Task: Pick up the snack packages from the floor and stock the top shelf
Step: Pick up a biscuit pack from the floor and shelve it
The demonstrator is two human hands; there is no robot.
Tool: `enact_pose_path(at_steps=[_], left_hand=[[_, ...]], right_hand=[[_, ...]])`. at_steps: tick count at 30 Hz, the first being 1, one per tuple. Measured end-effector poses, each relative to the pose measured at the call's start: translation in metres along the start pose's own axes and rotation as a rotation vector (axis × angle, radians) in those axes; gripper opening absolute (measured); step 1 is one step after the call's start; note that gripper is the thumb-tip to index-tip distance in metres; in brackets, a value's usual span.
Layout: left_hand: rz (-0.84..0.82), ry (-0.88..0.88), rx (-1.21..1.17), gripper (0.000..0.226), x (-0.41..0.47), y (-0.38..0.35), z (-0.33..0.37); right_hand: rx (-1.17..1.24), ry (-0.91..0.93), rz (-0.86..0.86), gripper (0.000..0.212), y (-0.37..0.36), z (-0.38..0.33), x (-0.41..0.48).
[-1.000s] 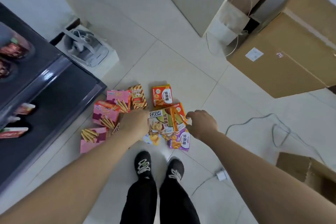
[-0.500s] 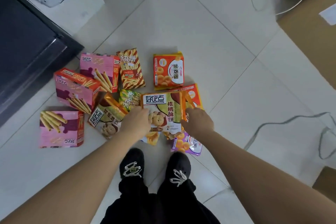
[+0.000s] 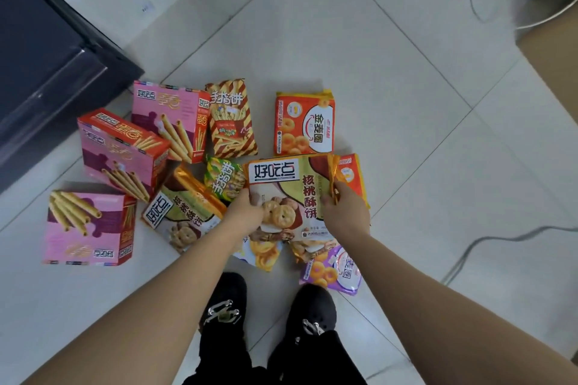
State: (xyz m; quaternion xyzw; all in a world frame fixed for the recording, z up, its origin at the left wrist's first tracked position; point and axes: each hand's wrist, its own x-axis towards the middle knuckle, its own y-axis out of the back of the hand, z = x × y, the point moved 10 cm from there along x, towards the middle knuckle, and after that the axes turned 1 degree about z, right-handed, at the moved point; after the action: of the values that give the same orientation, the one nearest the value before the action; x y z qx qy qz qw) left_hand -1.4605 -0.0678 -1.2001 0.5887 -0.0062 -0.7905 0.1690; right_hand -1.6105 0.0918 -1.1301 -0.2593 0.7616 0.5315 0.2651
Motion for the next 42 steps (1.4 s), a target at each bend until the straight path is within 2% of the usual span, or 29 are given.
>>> enact_pose_path(at_steps=[4,11,15,19,24,31,35,39,42], left_hand=[[0.034,-0.071,-0.08,0.041,-0.053,0.032,0.032],[0.189,-0.151,-0.174,0.027,-0.174,0.111,0.087],[0.31,-0.217,-0.174,0.016,-0.245,0.16,0.108],[0.397,-0.271,-0.218,0.024,-0.321,0.207,0.122],[0.517,-0.324,-0.325,0.024,-0.406,0.256,0.124],[0.694,-0.326,-0.568,0.026,-0.511,0.307,0.081],[0.82,-0.352,-0.682,0.025,-0.57,0.323,0.046],[0.986,-0.344,-0.681,0.026,-0.63,0.339,-0.005],[1.109,-0.258,-0.622,0.025,-0.676,0.35,-0.051]], right_hand=[[0.036,0.07,0.067,0.028,0.044,-0.041,-0.032],[0.093,0.165,0.098,0.035,0.124,-0.122,-0.11],[0.14,0.196,0.108,0.024,0.162,-0.167,-0.157],[0.122,0.251,0.132,0.017,0.198,-0.217,-0.209],[0.117,0.409,0.119,0.022,0.226,-0.279,-0.273],[0.085,0.711,0.052,0.03,0.237,-0.356,-0.375],[0.012,0.894,0.04,0.023,0.229,-0.388,-0.437],[-0.033,1.034,-0.003,0.018,0.213,-0.416,-0.503],[-0.066,1.154,-0.042,0.018,0.192,-0.434,-0.563]])
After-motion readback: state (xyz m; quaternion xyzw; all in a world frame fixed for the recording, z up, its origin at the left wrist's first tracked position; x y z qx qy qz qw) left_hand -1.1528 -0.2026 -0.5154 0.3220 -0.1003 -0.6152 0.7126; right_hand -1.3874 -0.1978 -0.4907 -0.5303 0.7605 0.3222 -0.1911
